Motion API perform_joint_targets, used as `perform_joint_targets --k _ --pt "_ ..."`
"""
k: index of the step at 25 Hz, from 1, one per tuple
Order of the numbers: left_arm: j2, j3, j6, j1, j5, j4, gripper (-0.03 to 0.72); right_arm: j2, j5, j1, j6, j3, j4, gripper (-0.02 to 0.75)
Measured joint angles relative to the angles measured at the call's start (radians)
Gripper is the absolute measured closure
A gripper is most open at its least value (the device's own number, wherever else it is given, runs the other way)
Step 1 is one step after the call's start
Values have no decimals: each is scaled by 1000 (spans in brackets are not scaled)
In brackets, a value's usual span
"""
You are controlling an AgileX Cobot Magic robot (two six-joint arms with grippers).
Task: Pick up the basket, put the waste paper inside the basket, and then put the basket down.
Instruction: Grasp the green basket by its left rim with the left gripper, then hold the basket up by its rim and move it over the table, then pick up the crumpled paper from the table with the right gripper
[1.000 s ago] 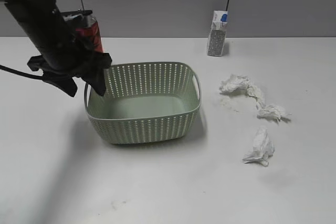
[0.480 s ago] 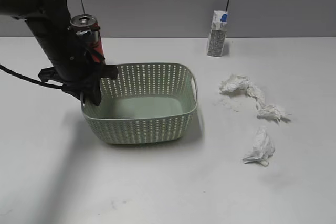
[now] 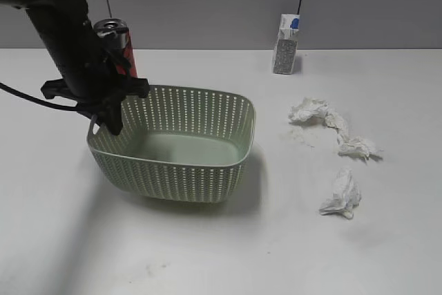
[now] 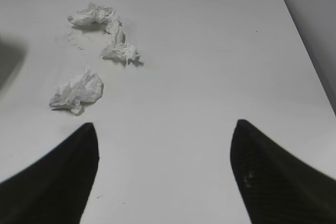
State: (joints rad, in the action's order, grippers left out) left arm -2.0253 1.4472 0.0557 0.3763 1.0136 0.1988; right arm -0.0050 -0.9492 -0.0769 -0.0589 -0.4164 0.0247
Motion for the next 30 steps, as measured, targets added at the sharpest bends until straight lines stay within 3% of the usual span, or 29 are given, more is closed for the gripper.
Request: perform_joint_targets --k 19,23,30 --pt "78 10 4 -1 130 -1 689 15 20 0 0 -10 2 154" --pt "80 10 4 -1 106 -3 689 190 96 0 -1 -27 90 208" --pt "80 10 4 -2 95 -25 689 751 218 0 -132 -111 262 230"
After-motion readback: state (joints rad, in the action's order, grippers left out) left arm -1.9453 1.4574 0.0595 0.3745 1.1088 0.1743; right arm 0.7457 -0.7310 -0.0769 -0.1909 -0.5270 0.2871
